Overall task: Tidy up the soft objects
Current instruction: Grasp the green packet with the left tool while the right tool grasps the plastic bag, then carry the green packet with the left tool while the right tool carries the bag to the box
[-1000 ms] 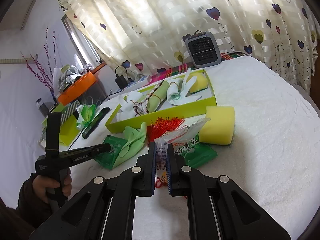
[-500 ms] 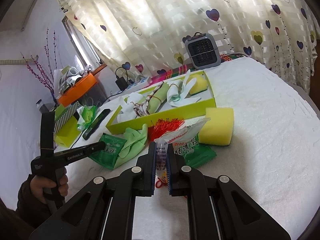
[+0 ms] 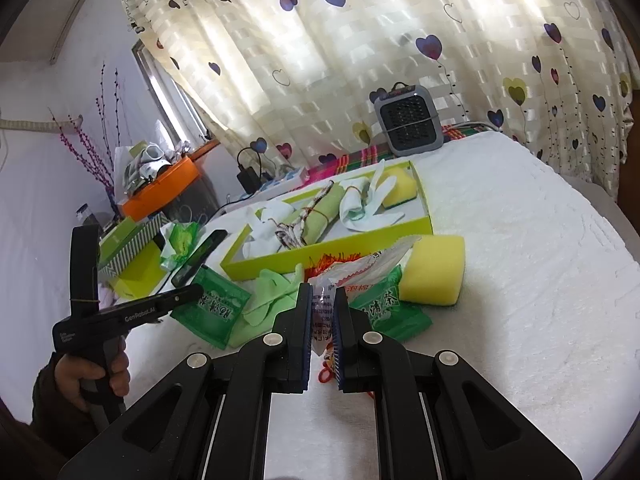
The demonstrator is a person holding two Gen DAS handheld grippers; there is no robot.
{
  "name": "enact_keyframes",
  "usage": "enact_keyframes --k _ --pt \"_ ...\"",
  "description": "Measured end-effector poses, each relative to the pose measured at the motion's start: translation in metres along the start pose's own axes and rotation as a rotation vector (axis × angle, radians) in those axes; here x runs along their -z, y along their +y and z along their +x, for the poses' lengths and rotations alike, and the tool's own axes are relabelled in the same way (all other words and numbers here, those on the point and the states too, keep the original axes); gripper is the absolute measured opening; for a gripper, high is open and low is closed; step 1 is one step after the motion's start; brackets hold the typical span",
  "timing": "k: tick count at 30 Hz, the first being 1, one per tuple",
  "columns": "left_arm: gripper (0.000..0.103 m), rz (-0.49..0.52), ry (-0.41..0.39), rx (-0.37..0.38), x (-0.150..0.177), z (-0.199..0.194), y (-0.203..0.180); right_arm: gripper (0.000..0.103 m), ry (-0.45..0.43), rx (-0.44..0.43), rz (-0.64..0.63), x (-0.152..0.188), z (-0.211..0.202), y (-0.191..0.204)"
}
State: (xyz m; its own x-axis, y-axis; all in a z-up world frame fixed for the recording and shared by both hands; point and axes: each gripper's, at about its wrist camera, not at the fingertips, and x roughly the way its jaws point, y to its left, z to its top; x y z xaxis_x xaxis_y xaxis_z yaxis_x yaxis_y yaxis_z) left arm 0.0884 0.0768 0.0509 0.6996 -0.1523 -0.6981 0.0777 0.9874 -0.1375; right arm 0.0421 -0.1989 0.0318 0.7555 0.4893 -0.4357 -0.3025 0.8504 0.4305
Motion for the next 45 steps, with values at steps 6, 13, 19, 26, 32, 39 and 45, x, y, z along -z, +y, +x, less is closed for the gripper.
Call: enact_keyframes --k 6,13,19,26,32,39,45 --pt "0.001 0.004 -0.015 0.01 0.0 -0.006 -0.001 0.009 -0.012 -0.002 -0.016 -0.002 -0.003 0.005" --pt "0.001 0.006 -0.03 0.015 -0.002 -0.011 -0.002 0.009 -0.016 -0.004 -0.022 -0.003 -0.003 0.007" --pt "0.001 0.013 -0.035 0.024 -0.006 -0.014 -0.005 0.009 -0.023 -0.01 -0.039 -0.007 -0.003 0.011" --pt "0.001 0.023 -0.058 0.04 -0.018 -0.021 -0.008 0.009 -0.029 -0.017 -0.055 -0.016 -0.002 0.016" --pt "0.001 0.024 -0.075 0.056 -0.031 -0.024 -0.009 0.009 -0.043 -0.024 -0.069 -0.027 0.001 0.021" --pt "0.001 0.038 -0.095 0.066 -0.048 -0.025 -0.011 0.009 -0.049 -0.032 -0.082 -0.042 0.008 0.026" --pt "0.001 0.047 -0.106 0.084 -0.065 -0.021 -0.013 0.009 -0.045 -0.033 -0.076 -0.053 0.019 0.024"
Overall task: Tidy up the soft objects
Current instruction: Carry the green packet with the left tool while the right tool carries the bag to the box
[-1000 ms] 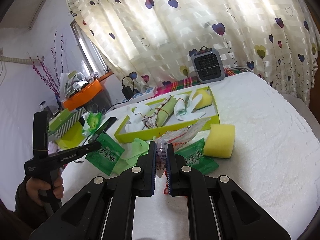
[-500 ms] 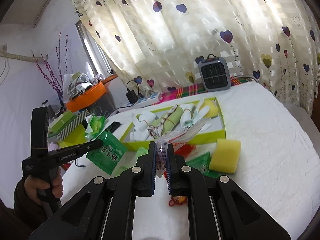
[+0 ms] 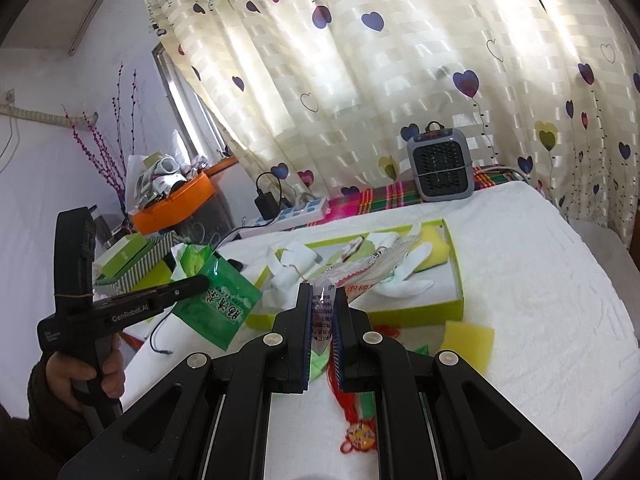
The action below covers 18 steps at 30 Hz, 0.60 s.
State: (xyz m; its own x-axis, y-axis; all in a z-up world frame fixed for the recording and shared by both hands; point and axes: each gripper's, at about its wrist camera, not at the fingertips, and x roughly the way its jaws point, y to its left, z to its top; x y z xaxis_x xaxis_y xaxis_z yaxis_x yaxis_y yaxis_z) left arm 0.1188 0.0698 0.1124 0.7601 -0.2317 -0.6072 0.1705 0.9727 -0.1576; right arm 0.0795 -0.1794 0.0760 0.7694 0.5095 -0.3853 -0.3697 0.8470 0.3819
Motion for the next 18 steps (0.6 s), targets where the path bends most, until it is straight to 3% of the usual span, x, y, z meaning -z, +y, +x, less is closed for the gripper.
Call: enact_keyframes --k 18 --pt "0.001 -0.048 0.02 0.068 -0.05 0.053 0.012 0.009 0.043 0.066 -0.034 -0.037 0.04 -0.01"
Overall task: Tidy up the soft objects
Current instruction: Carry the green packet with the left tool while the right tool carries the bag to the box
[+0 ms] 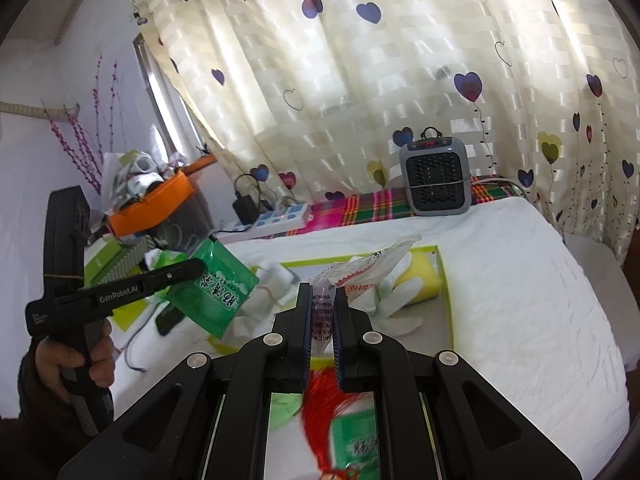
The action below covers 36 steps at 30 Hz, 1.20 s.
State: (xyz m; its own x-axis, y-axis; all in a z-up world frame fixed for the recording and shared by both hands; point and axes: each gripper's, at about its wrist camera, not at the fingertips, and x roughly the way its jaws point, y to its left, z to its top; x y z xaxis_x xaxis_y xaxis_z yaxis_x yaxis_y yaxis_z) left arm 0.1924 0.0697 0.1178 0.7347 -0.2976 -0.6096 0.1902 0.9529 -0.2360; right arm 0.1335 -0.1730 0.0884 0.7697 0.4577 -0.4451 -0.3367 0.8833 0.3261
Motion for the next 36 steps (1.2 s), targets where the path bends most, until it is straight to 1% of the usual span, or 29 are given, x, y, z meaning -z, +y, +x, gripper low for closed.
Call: enact_keyframes --k 4,11,15,21,25,27,32,36 --pt "0.001 0.008 0.008 0.003 -0.009 0.016 -0.001 0.009 0.03 0.039 -0.013 -0.005 0.015 0.0" --pt "0.001 -0.003 0.039 0.036 -0.019 0.045 0.002 0.009 0.096 0.045 -0.028 -0.005 0.044 -0.004" --pt "0.001 -0.02 0.071 0.037 -0.02 0.065 0.008 0.009 0.14 0.055 -0.049 -0.003 0.059 -0.001" --pt "0.001 -0.035 0.113 0.036 -0.017 0.086 0.018 0.009 0.18 0.104 -0.113 0.002 0.08 0.003" --pt "0.001 -0.033 0.129 0.027 -0.015 0.094 0.023 0.009 0.229 0.087 -0.106 0.008 0.095 0.0" --pt "0.001 -0.039 0.14 0.02 -0.013 0.099 0.025 0.009 0.24 0.077 -0.102 0.009 0.099 -0.001" --pt "0.001 -0.043 0.153 0.012 -0.009 0.106 0.029 0.009 0.271 0.091 -0.105 0.011 0.109 -0.003" --pt "0.001 -0.046 0.162 0.003 -0.007 0.109 0.03 0.009 0.292 0.078 -0.083 0.012 0.117 -0.007"
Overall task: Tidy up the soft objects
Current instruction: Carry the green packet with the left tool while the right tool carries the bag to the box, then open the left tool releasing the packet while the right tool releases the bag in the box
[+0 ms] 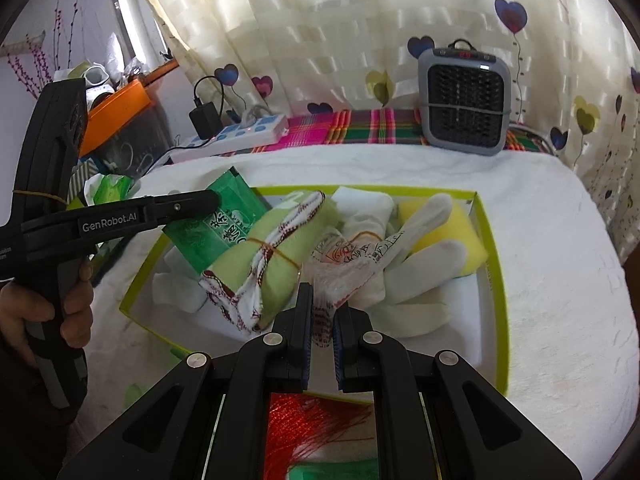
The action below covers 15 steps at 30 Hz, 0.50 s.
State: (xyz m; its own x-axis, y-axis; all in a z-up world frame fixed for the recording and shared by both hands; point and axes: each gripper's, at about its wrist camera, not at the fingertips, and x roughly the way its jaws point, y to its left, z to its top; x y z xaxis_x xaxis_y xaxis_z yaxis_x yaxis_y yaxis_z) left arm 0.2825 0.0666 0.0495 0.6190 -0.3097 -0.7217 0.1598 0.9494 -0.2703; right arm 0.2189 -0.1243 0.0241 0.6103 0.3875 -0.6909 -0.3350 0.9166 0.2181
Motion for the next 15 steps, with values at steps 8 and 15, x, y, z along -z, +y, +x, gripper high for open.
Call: enact_keyframes --k 8,15 --pt "0.008 -0.01 0.012 -0.019 0.0025 0.0015 0.0048 0.009 0.015 0.006 0.007 0.0007 0.0071 -0.0019" --pt "0.019 -0.004 0.015 -0.027 0.0044 0.0021 0.0034 0.009 0.02 -0.013 0.035 0.0039 0.0068 -0.006"
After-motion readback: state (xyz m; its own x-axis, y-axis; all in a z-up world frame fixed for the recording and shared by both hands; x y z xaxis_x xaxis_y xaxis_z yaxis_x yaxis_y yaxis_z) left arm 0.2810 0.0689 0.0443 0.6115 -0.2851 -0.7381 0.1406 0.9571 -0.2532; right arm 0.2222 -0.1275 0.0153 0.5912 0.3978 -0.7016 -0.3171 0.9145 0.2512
